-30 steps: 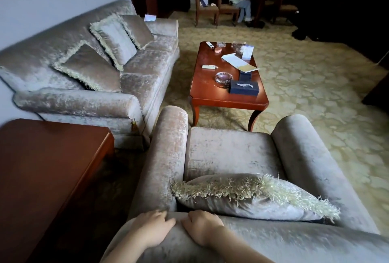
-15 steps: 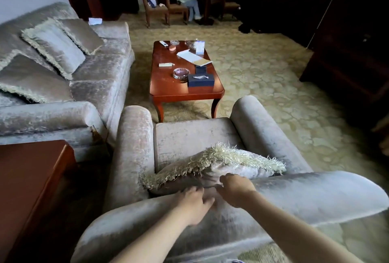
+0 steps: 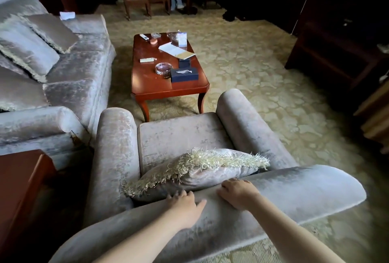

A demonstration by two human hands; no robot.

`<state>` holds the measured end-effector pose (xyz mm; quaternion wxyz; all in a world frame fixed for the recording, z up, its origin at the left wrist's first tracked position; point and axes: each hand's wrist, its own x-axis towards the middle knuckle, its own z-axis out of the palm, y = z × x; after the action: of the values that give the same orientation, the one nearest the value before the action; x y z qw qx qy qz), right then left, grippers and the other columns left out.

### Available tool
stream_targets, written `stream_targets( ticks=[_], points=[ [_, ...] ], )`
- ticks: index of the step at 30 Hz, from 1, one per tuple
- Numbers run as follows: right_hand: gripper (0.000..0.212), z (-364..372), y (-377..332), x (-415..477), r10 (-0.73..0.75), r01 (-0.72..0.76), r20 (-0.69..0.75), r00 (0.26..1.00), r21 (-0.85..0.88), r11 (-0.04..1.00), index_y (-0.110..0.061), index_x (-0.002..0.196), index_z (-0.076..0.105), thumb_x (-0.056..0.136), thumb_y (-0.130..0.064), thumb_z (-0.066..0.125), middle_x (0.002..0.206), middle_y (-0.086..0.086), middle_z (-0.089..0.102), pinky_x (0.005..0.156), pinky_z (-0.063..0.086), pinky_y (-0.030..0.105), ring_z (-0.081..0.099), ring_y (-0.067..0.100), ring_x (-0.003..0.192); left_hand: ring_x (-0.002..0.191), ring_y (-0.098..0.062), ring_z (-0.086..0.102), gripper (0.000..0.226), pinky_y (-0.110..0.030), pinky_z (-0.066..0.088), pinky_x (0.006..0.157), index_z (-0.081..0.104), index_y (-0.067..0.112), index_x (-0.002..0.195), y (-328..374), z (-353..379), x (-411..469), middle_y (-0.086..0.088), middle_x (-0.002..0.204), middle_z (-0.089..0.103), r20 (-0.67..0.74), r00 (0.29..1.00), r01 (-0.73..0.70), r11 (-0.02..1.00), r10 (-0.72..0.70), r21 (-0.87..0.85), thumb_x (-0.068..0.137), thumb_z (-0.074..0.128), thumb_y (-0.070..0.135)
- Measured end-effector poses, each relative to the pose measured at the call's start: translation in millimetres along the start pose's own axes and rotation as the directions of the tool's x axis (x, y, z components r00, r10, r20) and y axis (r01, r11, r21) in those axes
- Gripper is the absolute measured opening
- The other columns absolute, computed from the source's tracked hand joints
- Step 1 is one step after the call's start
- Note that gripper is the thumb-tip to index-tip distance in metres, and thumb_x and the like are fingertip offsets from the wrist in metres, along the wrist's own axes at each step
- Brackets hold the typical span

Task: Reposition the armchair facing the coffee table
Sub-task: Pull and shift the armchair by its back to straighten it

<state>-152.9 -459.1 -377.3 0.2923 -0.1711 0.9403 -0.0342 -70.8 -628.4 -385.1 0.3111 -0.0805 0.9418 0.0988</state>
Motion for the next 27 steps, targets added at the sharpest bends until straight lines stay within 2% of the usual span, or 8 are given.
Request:
stream_targets(
  ticks=[2,5,7,9,13,17,21,27],
  points=[
    [0.046,-7.2,22.6,10.5,-0.014,0.013,0.044,0.999,0.033,0.999,-0.014,0.120,0.056,0.096,-0.043,0.029,0.132,0.013,0.055,0.099,0.038,0.041,0.052,0.029,0.121,0.142,-0.032,0.021,0.074,-0.051,0.011,0.114,0.025,0.007,0.147,34.5,-0.5,12.3,-0.017,0.155,0.024,-0.013,0.999,0.031,0.997,-0.032,-0.070,0.095,0.019,0.060],
    [0.051,-19.5,77.6,26.0,-0.047,0.052,0.078,0.996,-0.067,0.996,-0.019,0.118,0.058,0.092,-0.054,0.031,0.134,0.009,0.055,0.102,0.037,0.042,0.050,0.026,0.125,0.140,-0.031,0.026,0.079,-0.045,0.019,0.112,0.026,0.005,0.146,92.4,2.0,34.5,-0.016,0.154,0.028,-0.040,0.991,0.115,0.970,-0.126,-0.215,0.092,0.023,0.063],
    [0.052,-22.2,116.8,29.3,-0.072,0.079,0.074,0.995,-0.101,0.992,-0.023,0.113,0.058,0.089,-0.059,0.029,0.133,0.007,0.057,0.101,0.038,0.039,0.052,0.025,0.124,0.132,-0.030,0.039,0.080,-0.042,0.029,0.104,0.039,0.007,0.139,123.4,3.7,43.2,-0.014,0.146,0.041,-0.091,0.972,0.197,0.961,-0.218,-0.196,0.089,0.021,0.066],
    [0.057,-22.8,144.1,26.1,-0.143,0.147,0.040,0.989,-0.130,0.981,-0.024,0.112,0.057,0.089,-0.064,0.025,0.131,0.007,0.059,0.101,0.039,0.039,0.053,0.026,0.122,0.126,-0.029,0.044,0.082,-0.042,0.032,0.099,0.047,0.009,0.134,143.9,3.2,48.7,-0.012,0.140,0.048,-0.119,0.952,0.269,0.956,-0.282,-0.114,0.087,0.016,0.068],
    [0.066,-23.3,157.6,23.1,-0.223,0.225,0.030,0.974,-0.153,0.962,-0.022,0.126,0.052,0.090,-0.067,0.020,0.136,0.009,0.055,0.103,0.038,0.039,0.052,0.027,0.125,0.134,-0.027,0.037,0.082,-0.041,0.030,0.104,0.039,0.008,0.141,154.0,-1.5,43.8,-0.012,0.148,0.039,-0.091,0.940,0.324,0.944,-0.329,-0.059,0.089,0.013,0.067],
    [0.066,-23.6,154.4,22.8,-0.235,0.236,0.028,0.972,-0.136,0.962,-0.018,0.128,0.051,0.091,-0.064,0.021,0.137,0.012,0.053,0.100,0.038,0.038,0.051,0.028,0.124,0.143,-0.024,0.023,0.084,-0.039,0.016,0.114,0.027,0.008,0.147,153.1,3.6,30.5,-0.011,0.156,0.025,-0.151,0.925,0.333,0.936,-0.348,-0.113,0.090,0.013,0.068],
    [0.062,-19.4,162.4,14.3,-0.266,0.256,-0.068,0.962,-0.126,0.958,-0.018,0.122,0.056,0.092,-0.062,0.024,0.131,0.011,0.058,0.098,0.039,0.037,0.054,0.028,0.121,0.145,-0.023,0.017,0.089,-0.040,0.010,0.116,0.018,0.010,0.151,158.6,12.8,24.3,-0.009,0.159,0.018,-0.175,0.922,0.330,0.937,-0.347,-0.117,0.087,0.007,0.071],
    [0.068,-10.0,179.5,-8.2,-0.346,0.307,-0.212,0.914,-0.196,0.931,-0.015,0.134,0.048,0.093,-0.063,0.021,0.139,0.009,0.052,0.109,0.031,0.038,0.046,0.026,0.130,0.145,-0.023,0.016,0.085,-0.041,0.010,0.117,0.018,0.012,0.150,165.7,19.5,13.1,-0.008,0.159,0.016,-0.229,0.908,0.338,0.936,-0.351,-0.099,0.089,0.004,0.069]
  ],
)
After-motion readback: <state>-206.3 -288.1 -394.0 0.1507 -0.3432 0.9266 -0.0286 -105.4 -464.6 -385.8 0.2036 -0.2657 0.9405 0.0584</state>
